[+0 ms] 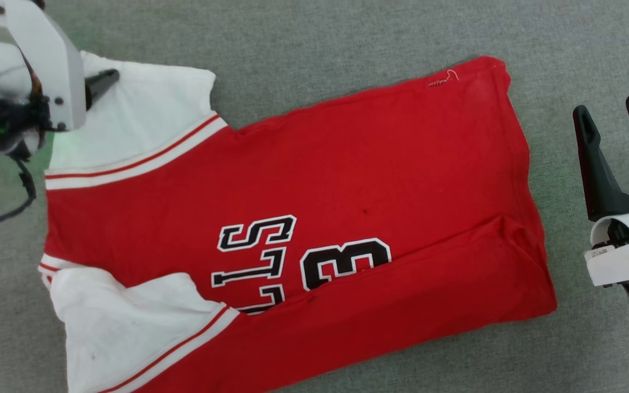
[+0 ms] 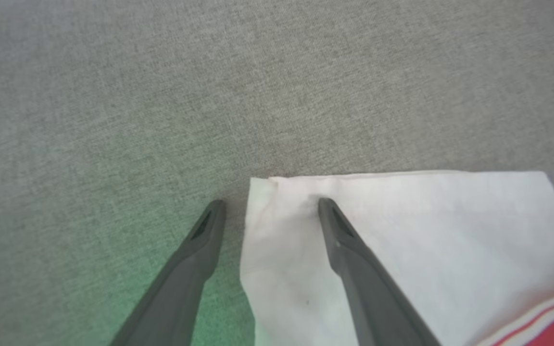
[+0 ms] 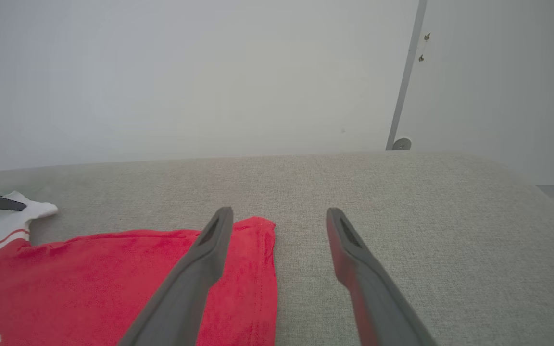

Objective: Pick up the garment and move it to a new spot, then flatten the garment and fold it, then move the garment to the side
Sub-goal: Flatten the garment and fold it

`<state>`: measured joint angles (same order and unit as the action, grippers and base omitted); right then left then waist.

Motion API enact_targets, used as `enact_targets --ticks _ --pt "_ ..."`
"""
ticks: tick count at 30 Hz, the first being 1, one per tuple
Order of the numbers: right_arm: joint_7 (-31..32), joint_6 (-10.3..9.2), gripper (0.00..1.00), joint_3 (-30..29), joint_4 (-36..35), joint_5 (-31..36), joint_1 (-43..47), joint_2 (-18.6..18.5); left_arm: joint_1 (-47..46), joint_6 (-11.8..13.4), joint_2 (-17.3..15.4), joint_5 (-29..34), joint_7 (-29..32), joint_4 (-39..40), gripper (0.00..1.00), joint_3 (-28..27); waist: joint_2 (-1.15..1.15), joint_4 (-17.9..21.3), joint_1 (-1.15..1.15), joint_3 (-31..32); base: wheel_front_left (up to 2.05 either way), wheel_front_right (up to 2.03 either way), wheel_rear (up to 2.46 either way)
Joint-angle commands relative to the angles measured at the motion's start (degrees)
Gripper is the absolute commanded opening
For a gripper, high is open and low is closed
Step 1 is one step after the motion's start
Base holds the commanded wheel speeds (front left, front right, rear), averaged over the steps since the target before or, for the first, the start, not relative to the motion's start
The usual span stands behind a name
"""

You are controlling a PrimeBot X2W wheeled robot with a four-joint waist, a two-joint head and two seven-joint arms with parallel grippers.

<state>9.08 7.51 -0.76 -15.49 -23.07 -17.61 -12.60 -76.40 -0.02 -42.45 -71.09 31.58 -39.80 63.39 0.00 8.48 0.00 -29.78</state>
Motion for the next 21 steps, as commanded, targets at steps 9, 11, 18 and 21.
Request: enact_targets --ticks 9,11,18,21 --pt "6.7 -0.04 1.0 1.7 1.7 -2.8 -4.0 -1.1 2.0 0.2 2.3 -1.3 6.8 -3.7 0.0 2.4 0.0 0.1 0.0 -1.0 0.0 0.0 0.0" --pt "8.0 -0.04 1.0 1.4 2.5 -3.2 -4.8 -0.9 1.8 0.1 2.4 -1.4 6.6 -3.7 0.0 2.3 0.0 0.0 0.0 -1.0 0.0 0.0 0.0" --pt "16.2 -0.04 1.0 3.4 9.7 -3.5 -13.5 -4.1 0.8 -1.0 4.8 -1.1 4.8 -3.8 0.0 2.1 0.0 -2.4 0.0 -0.7 0.0 0.0 0.0" --pt "19.4 -0.03 1.0 4.7 14.7 -4.0 -17.1 -5.5 0.1 -1.4 6.1 -0.9 4.3 -4.2 0.0 2.1 0.0 -3.7 0.0 -0.9 0.0 0.0 0.0"
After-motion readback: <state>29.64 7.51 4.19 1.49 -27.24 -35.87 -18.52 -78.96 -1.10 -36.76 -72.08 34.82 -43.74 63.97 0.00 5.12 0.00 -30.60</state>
